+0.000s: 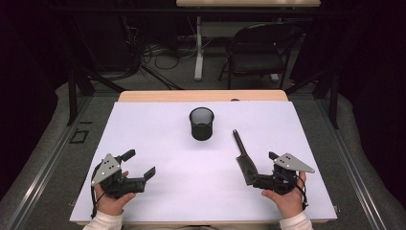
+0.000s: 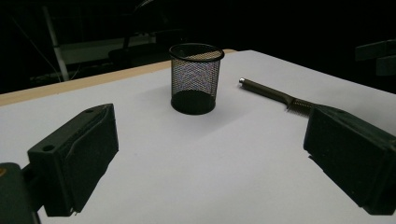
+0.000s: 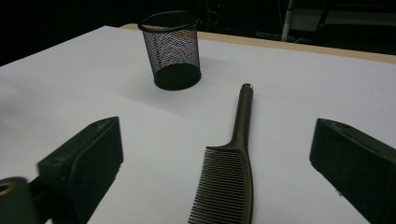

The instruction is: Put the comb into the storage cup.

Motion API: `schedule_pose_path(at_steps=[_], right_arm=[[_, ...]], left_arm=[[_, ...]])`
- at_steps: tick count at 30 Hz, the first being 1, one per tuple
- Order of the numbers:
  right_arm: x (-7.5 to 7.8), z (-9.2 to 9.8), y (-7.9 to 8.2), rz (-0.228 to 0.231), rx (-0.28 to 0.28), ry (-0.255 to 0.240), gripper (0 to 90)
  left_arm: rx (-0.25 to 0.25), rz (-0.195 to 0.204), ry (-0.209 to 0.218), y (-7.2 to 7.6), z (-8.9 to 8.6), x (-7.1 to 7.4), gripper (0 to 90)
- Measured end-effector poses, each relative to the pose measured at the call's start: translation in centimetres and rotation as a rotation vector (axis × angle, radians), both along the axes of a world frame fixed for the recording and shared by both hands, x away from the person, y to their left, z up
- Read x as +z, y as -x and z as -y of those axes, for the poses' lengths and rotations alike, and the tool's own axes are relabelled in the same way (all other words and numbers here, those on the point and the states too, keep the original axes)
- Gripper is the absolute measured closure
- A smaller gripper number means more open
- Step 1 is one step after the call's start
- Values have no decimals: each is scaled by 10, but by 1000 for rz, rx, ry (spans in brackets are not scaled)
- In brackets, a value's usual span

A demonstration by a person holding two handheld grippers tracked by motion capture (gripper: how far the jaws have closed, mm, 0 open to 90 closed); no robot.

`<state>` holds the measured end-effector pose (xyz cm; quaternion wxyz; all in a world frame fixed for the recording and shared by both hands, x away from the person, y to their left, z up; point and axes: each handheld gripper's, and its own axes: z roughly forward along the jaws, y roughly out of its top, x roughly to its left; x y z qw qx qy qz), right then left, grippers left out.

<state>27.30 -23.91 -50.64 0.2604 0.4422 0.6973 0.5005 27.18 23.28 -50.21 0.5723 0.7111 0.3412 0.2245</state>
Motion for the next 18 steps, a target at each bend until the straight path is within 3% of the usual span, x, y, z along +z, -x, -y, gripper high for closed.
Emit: schedule_pose_path(at_steps=[8,13,18], right_arm=[[-2,-3,-6,-14,22,35,150],[-1,-8,-19,-41,52,60,229],[-1,-11,-26,-39,47,87,246]], left_arm=[[4,-8,1,1,0,0,33],[-3,-4,5,4,-1,1,40],[2,-7,-4,5,0,1,40]])
